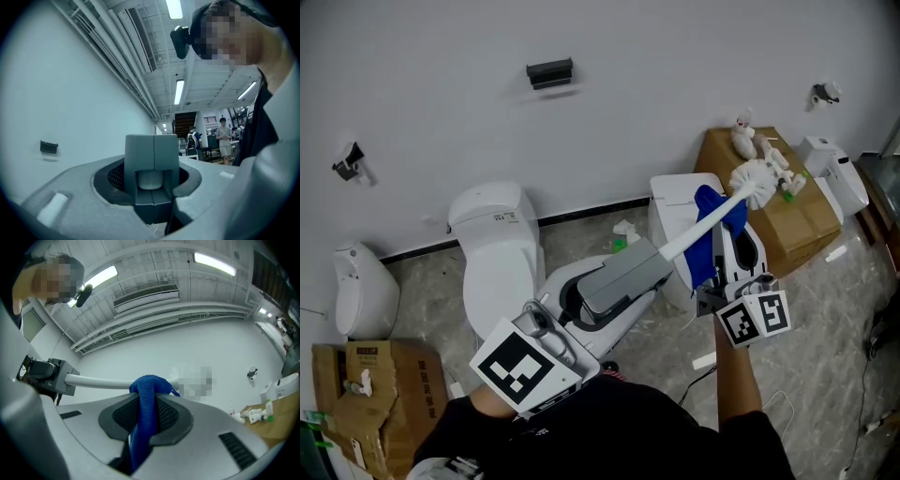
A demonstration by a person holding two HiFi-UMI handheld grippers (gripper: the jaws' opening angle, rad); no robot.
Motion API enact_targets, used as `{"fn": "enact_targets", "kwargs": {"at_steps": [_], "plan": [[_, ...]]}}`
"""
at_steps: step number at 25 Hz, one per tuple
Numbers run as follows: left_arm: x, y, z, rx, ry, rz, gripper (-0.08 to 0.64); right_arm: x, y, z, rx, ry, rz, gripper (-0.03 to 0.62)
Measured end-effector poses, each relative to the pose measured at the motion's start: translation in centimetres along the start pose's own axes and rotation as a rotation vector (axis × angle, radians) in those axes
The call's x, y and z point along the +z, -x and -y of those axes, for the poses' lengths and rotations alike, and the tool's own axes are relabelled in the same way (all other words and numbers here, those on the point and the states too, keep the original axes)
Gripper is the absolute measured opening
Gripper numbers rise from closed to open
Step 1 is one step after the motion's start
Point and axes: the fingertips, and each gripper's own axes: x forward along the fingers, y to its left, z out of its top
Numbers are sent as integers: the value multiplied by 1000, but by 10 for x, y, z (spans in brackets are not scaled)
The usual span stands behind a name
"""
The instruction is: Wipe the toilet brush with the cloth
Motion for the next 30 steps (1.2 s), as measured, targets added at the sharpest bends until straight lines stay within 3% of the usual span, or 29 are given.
{"fn": "enact_targets", "kwargs": {"at_steps": [30], "plan": [[-8, -5, -2, -52, 1, -18, 167, -5, 7, 37, -109, -12, -1, 64]]}}
